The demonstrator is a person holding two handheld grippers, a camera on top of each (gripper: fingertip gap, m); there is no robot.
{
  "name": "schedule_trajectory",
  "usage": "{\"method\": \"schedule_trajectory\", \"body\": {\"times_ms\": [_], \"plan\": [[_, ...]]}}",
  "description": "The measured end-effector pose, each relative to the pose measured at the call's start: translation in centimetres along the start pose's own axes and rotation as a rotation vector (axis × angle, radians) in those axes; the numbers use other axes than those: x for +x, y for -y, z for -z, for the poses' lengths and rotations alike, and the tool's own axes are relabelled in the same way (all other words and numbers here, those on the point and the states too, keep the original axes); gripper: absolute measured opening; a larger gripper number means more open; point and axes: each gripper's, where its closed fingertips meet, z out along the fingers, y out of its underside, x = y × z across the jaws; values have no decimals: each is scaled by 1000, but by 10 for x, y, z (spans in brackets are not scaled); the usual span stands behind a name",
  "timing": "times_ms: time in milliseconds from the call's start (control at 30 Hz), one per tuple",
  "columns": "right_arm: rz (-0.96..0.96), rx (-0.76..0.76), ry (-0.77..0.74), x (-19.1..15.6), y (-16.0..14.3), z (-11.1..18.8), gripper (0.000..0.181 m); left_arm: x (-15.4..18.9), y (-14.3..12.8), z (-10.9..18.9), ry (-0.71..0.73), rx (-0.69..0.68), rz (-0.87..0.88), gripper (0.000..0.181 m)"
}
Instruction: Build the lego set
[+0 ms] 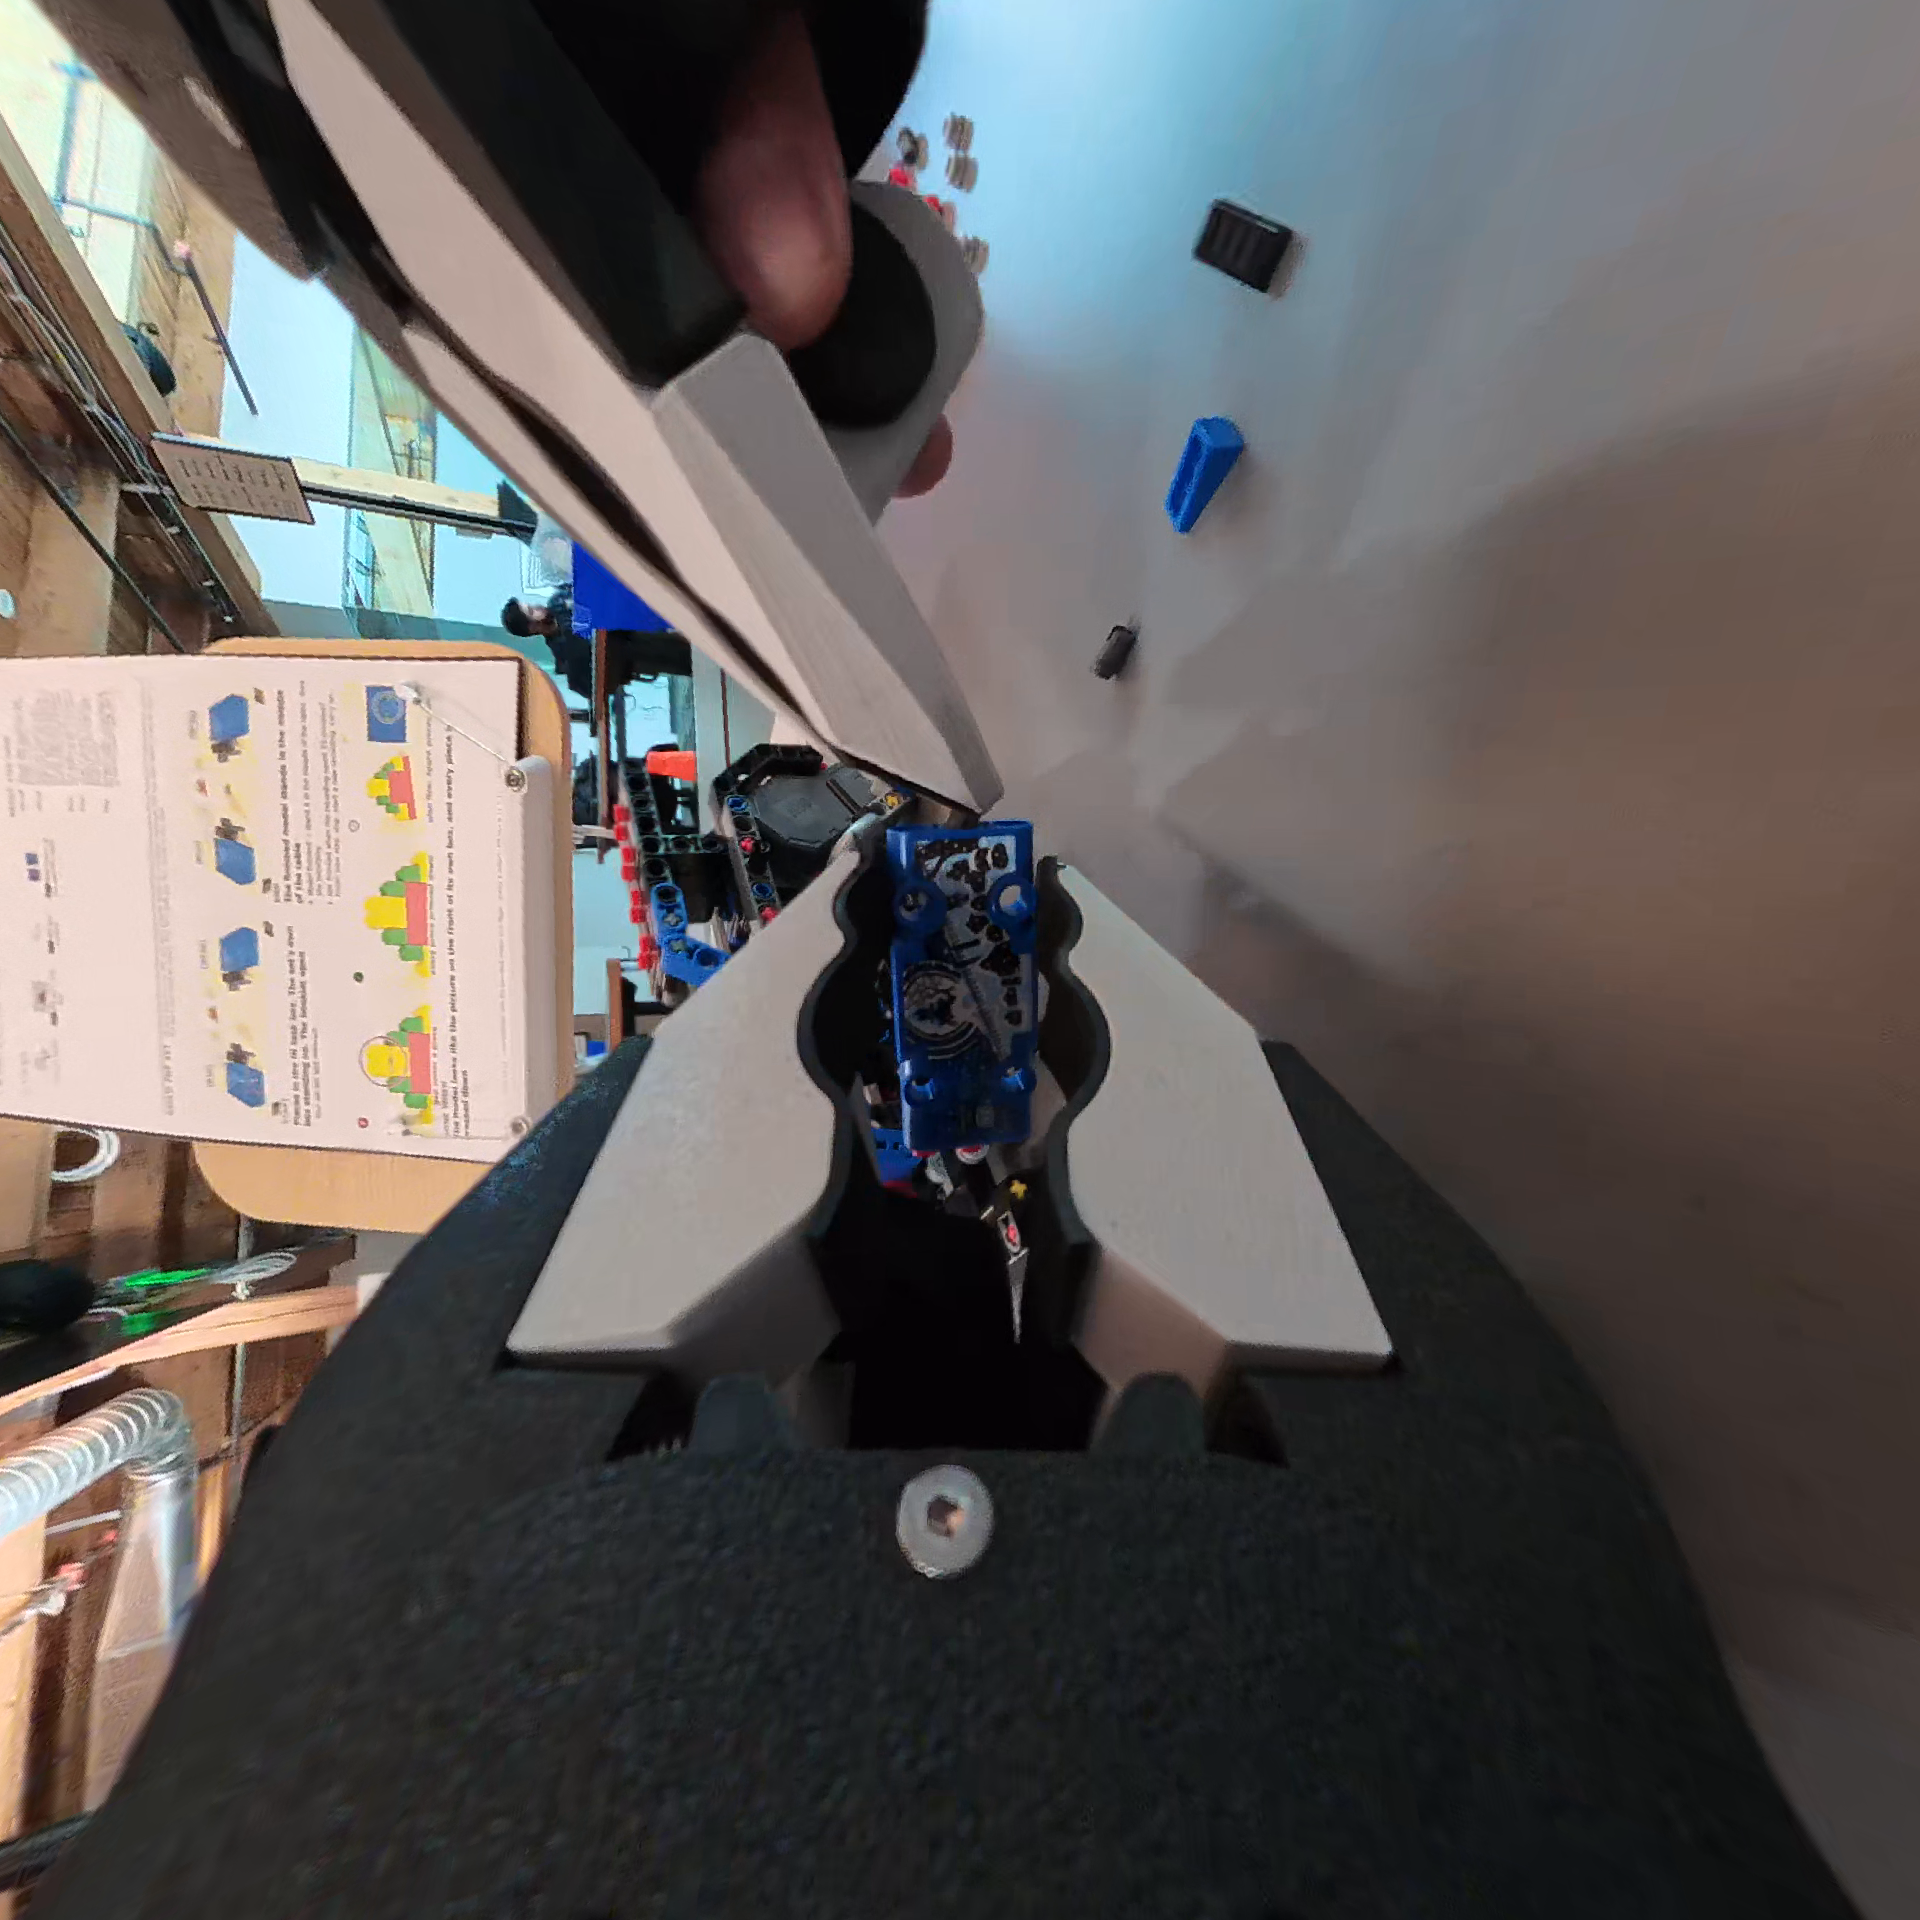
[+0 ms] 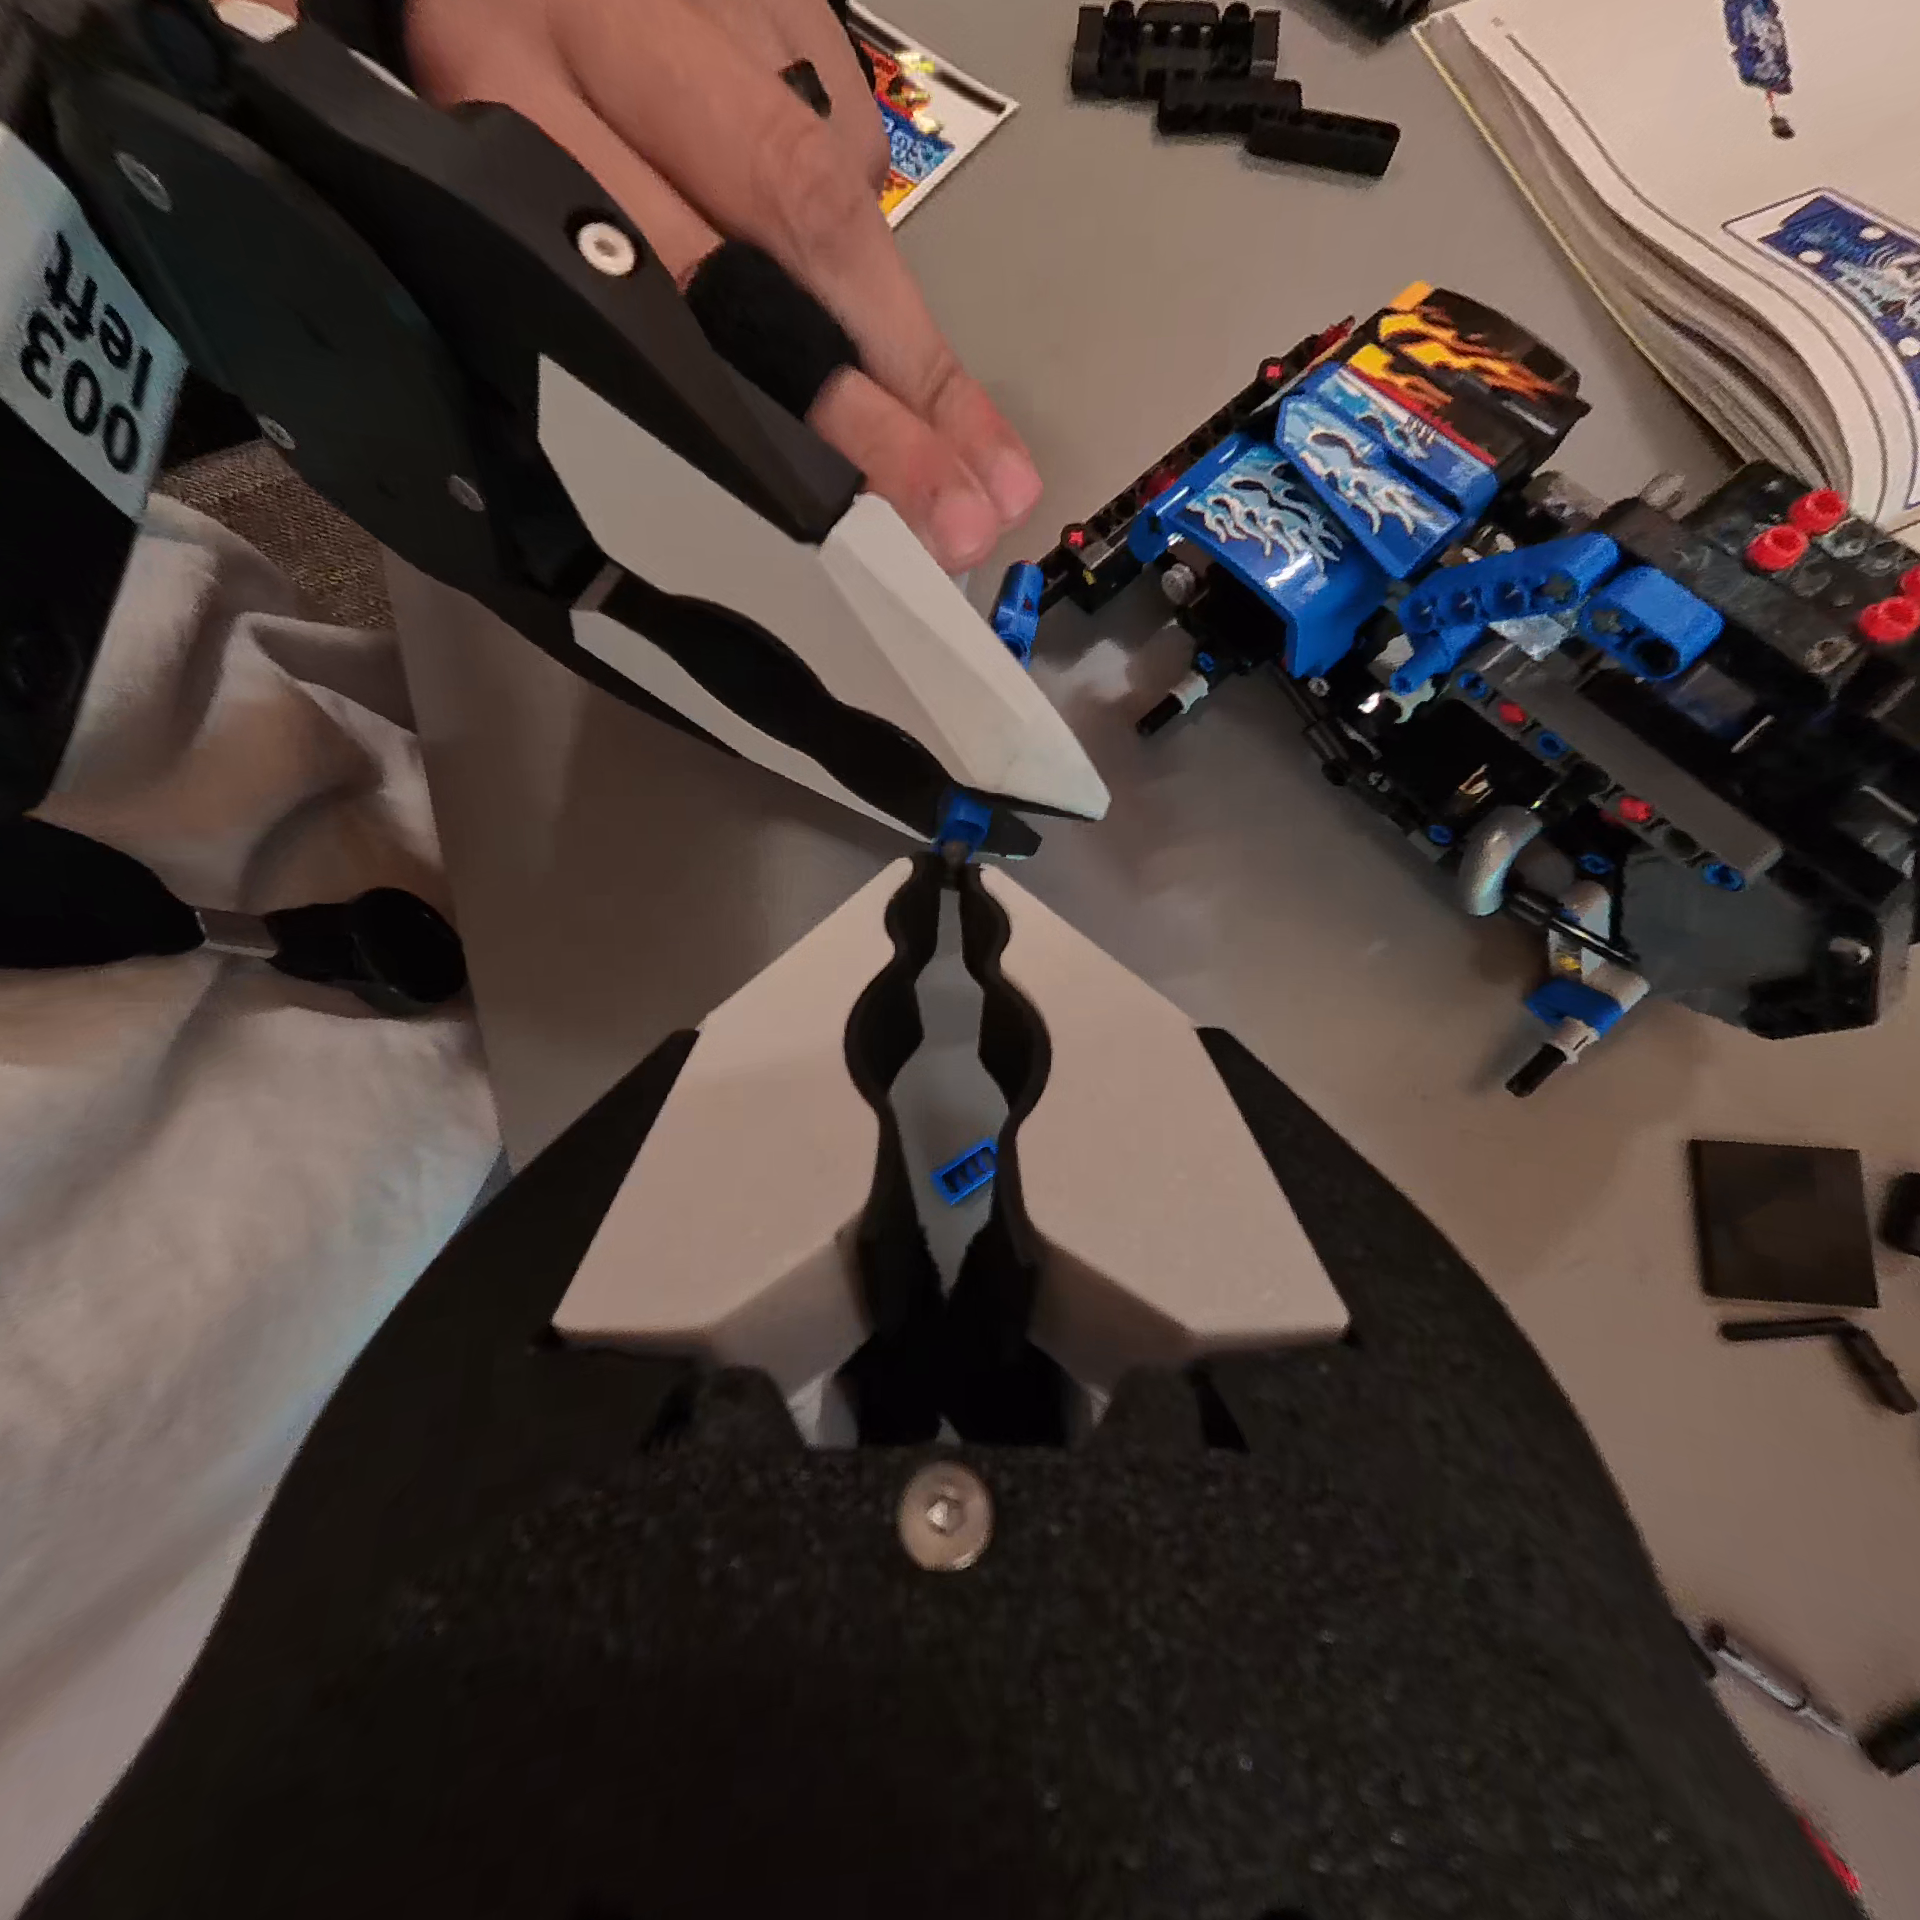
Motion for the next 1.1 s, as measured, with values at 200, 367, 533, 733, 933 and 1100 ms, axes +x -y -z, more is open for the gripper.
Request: {"method": "schedule_trajectory", "body": {"times_ms": [200, 367, 533, 733, 933, 1100], "plan": [[64, -39, -95, 5, 0, 0, 3, 1, -3, -4, -1, -44, 4, 25], [117, -72, -159, 7, -3, -2, 3, 4, -5, -6, -16, -55, 10, 25], [55, 10, -126, 6, 1, 1, 3, 0, -3, -4, -12, -35, 55, 25], [-21, 108, -78, 5, 3, 4, 3, 0, -1, -3, -17, -18, 75, 25], [-57, 193, -61, 4, 6, 5, 3, -4, 0, -2, -15, 6, 135, 25], [-97, 297, -64, 7, 13, 11, 3, -10, -1, -2, -46, 35, 281, 25]]}}
